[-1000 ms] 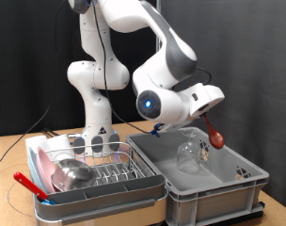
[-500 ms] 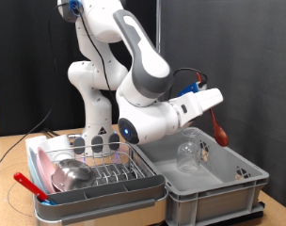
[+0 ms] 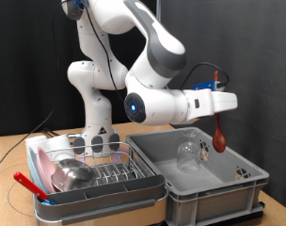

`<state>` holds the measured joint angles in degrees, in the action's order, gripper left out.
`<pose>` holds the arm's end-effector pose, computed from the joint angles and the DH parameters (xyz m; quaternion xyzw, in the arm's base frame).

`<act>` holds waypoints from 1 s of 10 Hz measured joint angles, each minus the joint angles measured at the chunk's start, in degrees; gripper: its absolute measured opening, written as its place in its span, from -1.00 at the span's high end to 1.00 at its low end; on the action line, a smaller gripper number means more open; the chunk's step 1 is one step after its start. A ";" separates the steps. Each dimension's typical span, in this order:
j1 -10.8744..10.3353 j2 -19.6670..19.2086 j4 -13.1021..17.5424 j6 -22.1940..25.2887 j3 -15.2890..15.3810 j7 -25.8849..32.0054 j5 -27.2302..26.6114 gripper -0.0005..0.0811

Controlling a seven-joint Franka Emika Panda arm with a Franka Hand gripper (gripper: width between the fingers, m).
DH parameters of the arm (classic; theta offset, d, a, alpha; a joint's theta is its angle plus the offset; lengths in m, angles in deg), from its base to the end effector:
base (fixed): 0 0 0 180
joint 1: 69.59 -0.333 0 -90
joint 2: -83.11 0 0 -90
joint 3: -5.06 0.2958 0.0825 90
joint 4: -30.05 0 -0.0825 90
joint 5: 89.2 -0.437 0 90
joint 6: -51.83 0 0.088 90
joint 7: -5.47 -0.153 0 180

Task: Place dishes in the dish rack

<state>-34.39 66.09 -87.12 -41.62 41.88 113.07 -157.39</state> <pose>0.5711 0.1495 0.2966 -0.5840 -0.4848 -0.3034 0.5761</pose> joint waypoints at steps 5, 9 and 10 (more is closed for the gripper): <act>0.37 -3.09 3.99 -0.05 -0.31 -5.32 0.56 0.78; 3.42 0.05 4.11 -1.66 -2.47 -6.09 -0.12 0.78; 4.68 0.56 4.02 -1.58 -3.02 -6.67 -1.78 0.78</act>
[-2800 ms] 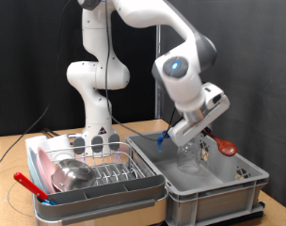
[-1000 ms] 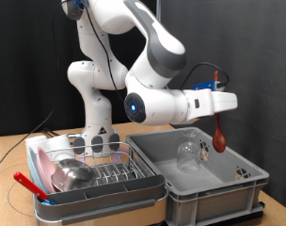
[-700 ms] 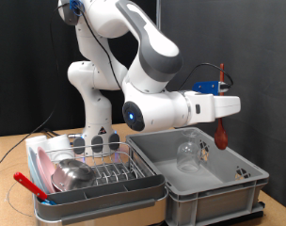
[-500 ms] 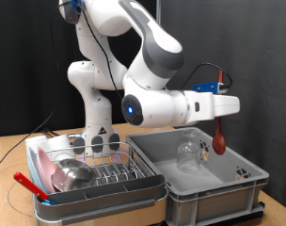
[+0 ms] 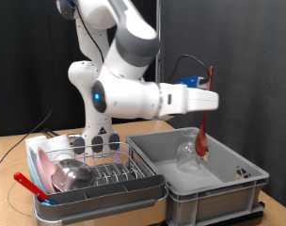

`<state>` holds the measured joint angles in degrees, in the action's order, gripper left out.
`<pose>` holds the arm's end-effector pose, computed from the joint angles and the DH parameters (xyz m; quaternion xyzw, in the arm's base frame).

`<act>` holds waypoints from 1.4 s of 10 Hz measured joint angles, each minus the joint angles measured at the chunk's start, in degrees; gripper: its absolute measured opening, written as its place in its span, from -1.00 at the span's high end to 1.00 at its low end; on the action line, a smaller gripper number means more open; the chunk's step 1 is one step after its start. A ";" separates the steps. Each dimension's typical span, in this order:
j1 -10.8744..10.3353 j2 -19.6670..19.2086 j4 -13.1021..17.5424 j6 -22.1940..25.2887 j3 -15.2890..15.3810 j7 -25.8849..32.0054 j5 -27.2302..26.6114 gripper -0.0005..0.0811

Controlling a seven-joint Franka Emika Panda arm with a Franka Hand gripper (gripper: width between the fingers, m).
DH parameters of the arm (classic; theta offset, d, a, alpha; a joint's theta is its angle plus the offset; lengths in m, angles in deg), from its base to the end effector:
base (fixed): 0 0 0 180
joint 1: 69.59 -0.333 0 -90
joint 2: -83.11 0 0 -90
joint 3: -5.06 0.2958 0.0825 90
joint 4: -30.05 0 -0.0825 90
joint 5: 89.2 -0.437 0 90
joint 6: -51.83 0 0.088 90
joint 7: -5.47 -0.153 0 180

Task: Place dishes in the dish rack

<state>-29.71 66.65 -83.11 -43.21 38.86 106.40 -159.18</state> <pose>0.6131 0.0628 0.3252 -0.6443 -0.4144 -0.3411 0.5448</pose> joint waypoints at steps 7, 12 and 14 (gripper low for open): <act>7.51 0.57 0.92 7.37 -5.11 -3.80 2.91 0.78; 9.33 0.78 1.97 7.51 -6.29 -1.12 4.21 0.78; 9.27 0.65 1.81 7.53 -6.10 -1.76 4.15 0.78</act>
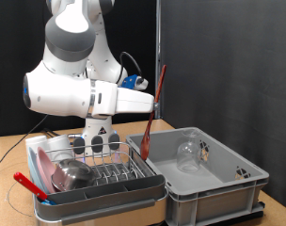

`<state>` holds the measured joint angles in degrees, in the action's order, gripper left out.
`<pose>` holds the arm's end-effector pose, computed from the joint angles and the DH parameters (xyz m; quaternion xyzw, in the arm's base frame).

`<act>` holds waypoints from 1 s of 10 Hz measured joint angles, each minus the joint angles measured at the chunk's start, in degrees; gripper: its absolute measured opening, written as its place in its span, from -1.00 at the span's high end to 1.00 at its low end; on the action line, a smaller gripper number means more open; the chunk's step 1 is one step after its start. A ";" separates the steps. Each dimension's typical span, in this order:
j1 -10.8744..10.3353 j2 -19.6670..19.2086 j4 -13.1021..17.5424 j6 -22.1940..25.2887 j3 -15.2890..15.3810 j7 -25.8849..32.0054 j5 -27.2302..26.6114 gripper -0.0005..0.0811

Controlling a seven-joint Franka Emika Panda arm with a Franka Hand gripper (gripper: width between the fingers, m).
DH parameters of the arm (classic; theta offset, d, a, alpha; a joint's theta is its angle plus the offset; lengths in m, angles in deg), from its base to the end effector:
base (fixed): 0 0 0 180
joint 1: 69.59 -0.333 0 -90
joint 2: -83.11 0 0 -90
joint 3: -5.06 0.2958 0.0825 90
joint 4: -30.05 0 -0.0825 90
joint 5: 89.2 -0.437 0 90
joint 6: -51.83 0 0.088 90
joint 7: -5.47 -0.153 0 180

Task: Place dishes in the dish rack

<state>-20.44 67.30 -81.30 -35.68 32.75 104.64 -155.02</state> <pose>0.5958 -0.0892 0.3326 -0.6798 -0.3648 -0.3600 0.5246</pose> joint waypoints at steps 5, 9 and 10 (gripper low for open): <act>-1.96 -3.78 1.19 -5.76 0.04 -4.27 0.80 0.78; -2.44 -10.44 4.99 -6.49 -0.27 -6.69 4.22 0.78; -2.57 -11.64 5.74 -6.88 -0.28 -6.69 4.97 0.78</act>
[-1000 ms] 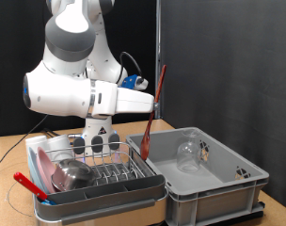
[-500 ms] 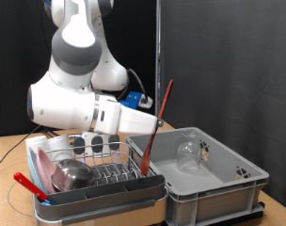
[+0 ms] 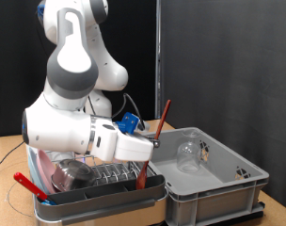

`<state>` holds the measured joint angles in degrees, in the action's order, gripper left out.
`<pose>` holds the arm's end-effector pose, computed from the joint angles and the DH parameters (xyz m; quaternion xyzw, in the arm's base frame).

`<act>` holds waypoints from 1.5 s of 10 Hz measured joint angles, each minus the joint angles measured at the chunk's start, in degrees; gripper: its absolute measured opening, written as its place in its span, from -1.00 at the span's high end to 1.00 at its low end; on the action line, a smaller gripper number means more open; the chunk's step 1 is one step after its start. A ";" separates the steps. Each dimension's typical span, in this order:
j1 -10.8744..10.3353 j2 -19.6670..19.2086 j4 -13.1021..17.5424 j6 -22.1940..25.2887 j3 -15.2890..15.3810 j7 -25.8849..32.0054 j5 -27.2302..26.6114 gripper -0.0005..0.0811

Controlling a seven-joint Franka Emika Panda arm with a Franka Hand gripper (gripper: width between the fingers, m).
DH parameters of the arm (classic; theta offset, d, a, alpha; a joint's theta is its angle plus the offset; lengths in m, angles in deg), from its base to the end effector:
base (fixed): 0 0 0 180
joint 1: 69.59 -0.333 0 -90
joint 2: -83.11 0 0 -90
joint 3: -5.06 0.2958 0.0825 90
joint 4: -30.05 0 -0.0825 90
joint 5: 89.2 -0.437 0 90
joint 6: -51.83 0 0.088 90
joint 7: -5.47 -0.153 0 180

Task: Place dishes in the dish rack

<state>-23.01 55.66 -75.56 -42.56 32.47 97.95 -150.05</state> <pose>0.6253 -0.0930 0.2578 -0.7191 -0.3092 -0.3101 0.5396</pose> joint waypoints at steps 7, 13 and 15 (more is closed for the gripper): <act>-0.50 -3.23 1.91 -0.09 0.01 -0.11 1.46 -0.24; -0.48 -3.25 3.02 -0.04 0.01 -0.08 1.45 -0.98; -0.48 -3.25 3.03 0.00 0.01 -0.09 1.45 -0.98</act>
<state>-23.49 52.42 -72.53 -42.56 32.48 97.86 -148.61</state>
